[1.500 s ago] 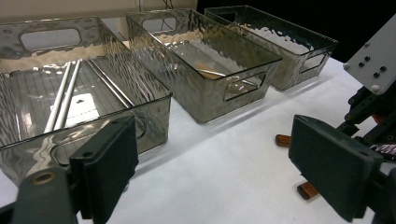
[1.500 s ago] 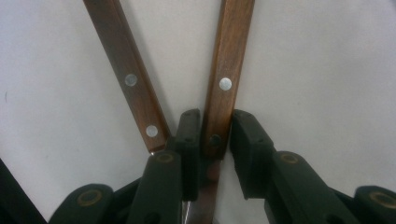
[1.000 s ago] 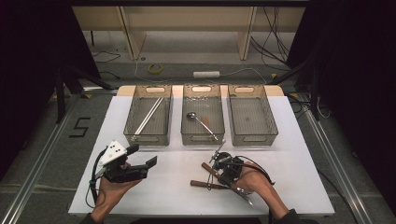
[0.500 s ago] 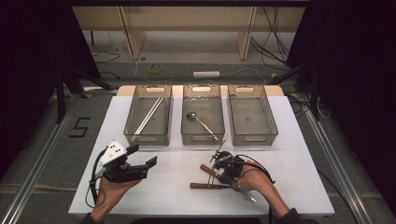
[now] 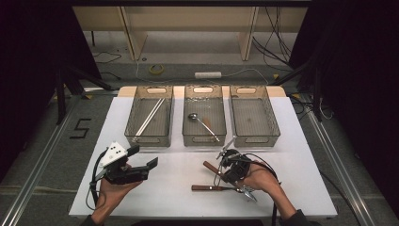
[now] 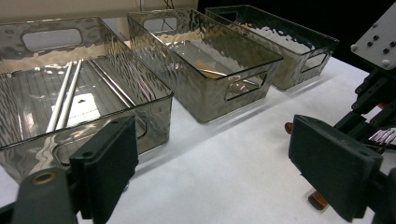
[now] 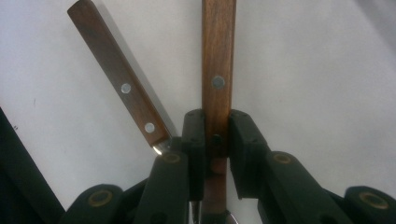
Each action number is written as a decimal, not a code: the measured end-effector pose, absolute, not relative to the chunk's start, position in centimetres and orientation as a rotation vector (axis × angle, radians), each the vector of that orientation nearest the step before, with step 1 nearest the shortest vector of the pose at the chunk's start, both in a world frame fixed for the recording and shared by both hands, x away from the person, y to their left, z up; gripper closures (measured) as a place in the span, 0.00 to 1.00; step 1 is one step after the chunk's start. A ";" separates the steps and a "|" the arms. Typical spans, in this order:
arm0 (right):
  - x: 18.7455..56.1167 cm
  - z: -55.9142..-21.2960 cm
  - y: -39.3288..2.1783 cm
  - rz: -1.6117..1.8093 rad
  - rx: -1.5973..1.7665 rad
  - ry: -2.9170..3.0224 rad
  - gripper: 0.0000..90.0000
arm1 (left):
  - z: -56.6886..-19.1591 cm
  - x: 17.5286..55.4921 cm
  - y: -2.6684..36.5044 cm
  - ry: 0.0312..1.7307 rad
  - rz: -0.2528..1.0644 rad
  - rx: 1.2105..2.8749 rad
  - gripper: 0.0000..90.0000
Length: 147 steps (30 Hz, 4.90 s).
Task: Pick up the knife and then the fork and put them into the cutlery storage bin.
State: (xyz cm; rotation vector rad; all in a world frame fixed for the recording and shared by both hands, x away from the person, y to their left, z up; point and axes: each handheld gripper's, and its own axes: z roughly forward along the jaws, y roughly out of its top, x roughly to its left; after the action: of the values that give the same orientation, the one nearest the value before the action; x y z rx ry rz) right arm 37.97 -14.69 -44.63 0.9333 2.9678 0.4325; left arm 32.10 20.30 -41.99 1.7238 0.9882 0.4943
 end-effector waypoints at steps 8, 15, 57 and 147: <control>38.0 -44.2 -15.3 0.481 0.957 2.952 0.87 | -42.0 32.1 20.3 0.987 0.497 1.725 0.17; 38.3 -43.0 -16.7 0.565 0.998 2.918 0.87 | -42.0 32.1 20.4 0.991 0.495 1.721 0.17; 47.3 -33.4 -22.9 1.012 1.245 2.539 0.87 | -41.8 31.9 21.0 0.981 0.499 1.706 0.17; 43.9 -34.1 -19.3 1.066 0.964 2.589 0.35 | -41.8 31.6 20.8 0.973 0.495 1.706 0.17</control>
State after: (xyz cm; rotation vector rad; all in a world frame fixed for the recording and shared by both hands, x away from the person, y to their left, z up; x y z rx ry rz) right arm 43.88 -19.29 -34.10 0.9640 2.5887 1.0660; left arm 31.65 20.83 -41.83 1.7058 0.9732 0.4945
